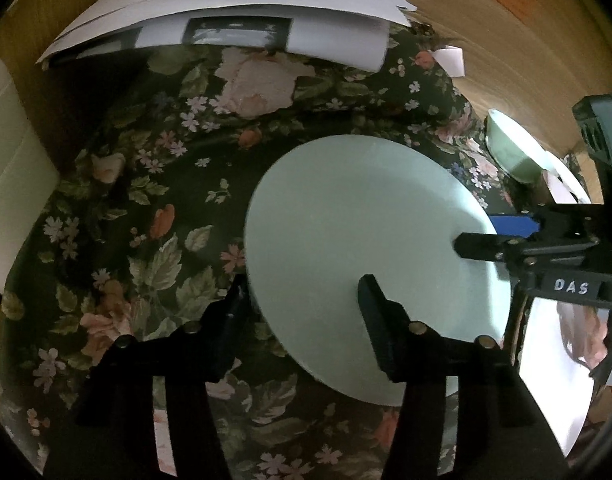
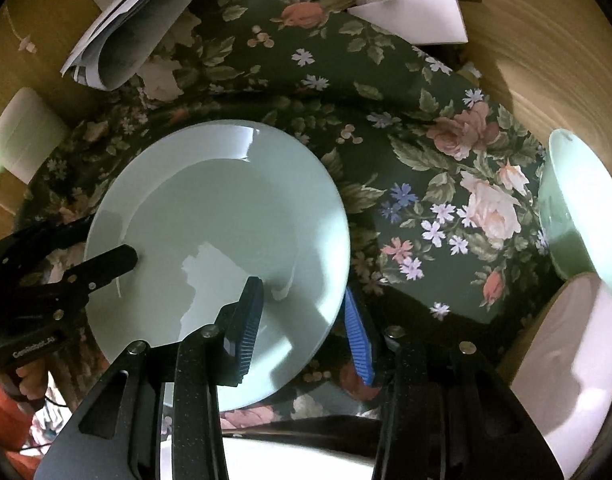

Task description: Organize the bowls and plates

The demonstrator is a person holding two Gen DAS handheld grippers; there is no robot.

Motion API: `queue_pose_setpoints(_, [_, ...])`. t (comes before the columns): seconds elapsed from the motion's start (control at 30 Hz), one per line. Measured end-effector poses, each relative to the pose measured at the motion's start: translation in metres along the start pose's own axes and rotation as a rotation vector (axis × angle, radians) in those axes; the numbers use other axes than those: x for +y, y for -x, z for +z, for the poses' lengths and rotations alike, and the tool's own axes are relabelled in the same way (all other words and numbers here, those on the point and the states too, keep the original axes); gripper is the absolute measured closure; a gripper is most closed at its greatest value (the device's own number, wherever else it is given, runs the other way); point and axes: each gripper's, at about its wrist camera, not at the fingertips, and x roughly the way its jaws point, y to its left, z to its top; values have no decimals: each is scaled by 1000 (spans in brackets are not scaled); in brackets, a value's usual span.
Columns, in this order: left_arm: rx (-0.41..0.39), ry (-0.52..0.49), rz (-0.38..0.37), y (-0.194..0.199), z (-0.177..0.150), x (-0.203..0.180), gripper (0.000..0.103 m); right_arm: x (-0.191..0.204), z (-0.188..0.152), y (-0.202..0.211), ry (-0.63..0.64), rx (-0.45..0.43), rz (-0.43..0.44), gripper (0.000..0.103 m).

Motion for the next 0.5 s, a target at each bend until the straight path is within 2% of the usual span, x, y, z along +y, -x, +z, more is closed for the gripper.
queue_pose_setpoints(0.13, [-6,-14,18,-5,3,-9,51,5,-6,0,-14,-21,3,65])
queue_pose_setpoints(0.27, [1,10,-17,-8,5,-11,51,4,-13,6,-22,-44,1,66])
queue_pose_setpoints(0.5, [-33,9,-40,13,5,-8,51,-3,-15,31,-43,-113,17,67])
